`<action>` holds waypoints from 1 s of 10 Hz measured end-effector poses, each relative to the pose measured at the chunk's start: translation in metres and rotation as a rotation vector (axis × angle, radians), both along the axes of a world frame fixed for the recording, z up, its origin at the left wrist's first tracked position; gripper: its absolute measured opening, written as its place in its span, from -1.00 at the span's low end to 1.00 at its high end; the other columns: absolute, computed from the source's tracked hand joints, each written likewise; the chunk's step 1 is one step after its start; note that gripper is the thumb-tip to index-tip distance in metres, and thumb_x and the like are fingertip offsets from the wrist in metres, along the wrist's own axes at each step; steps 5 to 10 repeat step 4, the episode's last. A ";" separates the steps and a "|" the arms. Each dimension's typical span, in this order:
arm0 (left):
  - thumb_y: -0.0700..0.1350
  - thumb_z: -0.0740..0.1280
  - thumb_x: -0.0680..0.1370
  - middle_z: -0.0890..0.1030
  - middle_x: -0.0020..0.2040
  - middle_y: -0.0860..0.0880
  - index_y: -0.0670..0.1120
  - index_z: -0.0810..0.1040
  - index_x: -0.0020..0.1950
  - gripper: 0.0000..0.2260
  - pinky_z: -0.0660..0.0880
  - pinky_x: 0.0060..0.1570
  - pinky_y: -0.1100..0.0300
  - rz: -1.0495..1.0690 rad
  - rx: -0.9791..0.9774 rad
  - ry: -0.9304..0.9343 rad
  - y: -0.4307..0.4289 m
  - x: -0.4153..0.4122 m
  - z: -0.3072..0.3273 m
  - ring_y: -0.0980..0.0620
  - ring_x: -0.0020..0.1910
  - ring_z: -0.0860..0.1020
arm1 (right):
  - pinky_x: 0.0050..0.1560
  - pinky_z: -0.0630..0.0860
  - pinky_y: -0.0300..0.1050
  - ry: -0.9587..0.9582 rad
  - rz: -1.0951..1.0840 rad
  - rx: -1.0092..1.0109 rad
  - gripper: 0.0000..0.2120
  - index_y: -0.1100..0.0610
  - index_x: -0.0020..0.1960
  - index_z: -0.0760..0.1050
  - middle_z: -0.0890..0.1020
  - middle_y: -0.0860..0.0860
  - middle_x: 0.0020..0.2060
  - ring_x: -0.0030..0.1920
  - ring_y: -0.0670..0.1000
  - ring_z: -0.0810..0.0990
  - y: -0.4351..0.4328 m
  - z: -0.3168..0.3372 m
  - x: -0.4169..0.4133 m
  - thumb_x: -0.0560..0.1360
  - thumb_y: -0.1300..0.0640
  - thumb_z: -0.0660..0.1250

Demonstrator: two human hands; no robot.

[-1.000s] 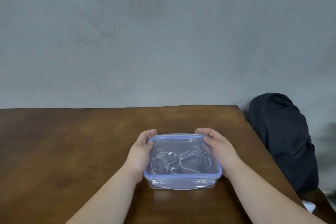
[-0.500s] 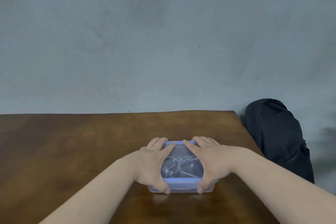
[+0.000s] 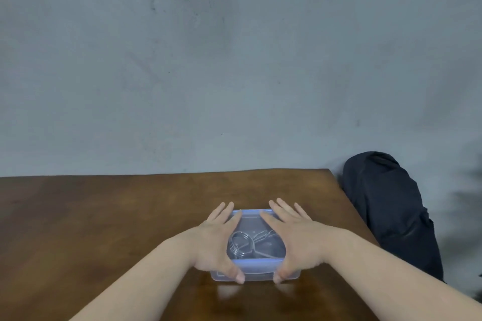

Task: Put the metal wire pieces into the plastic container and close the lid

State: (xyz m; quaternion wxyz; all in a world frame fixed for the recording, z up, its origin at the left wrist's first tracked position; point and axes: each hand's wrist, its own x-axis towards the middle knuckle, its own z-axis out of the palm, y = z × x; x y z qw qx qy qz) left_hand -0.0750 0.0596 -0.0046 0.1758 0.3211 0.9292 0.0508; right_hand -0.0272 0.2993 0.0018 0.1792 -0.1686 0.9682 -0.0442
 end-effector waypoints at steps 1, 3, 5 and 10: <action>0.61 0.27 0.21 -0.28 0.64 0.04 0.00 -0.21 0.63 0.24 -0.09 0.59 -0.07 0.039 0.116 -0.082 -0.006 0.002 0.014 0.10 0.57 -0.34 | 0.58 -0.37 0.10 0.020 -0.005 -0.102 0.17 -0.08 0.68 -0.25 -0.35 -0.08 0.64 0.56 -0.06 -0.50 0.005 0.012 0.009 0.38 -0.42 0.42; 0.67 0.07 0.24 0.49 0.45 0.06 0.11 0.42 0.46 -0.04 0.31 0.43 0.15 0.083 0.534 -0.184 -0.006 -0.001 0.090 0.15 0.41 0.43 | 0.45 0.38 -0.02 0.162 -0.154 -0.586 -0.45 -0.01 0.35 0.57 0.62 -0.03 0.33 0.37 -0.01 0.54 0.018 0.104 0.014 0.58 -0.36 0.21; 0.65 0.23 0.20 0.74 0.03 -0.03 -0.05 0.64 0.10 -0.13 0.54 0.02 0.14 0.016 0.812 -0.370 0.000 -0.004 0.137 0.07 -0.04 0.68 | 0.05 0.55 0.07 0.106 -0.180 -1.068 -0.38 0.19 -0.09 0.64 0.72 0.12 -0.19 -0.15 0.13 0.69 0.015 0.155 0.016 0.53 -0.30 0.07; 0.65 0.23 0.20 0.74 0.03 -0.03 -0.05 0.64 0.10 -0.13 0.54 0.02 0.14 0.016 0.812 -0.370 0.000 -0.004 0.137 0.07 -0.04 0.68 | 0.05 0.55 0.07 0.106 -0.180 -1.068 -0.38 0.19 -0.09 0.64 0.72 0.12 -0.19 -0.15 0.13 0.69 0.015 0.155 0.016 0.53 -0.30 0.07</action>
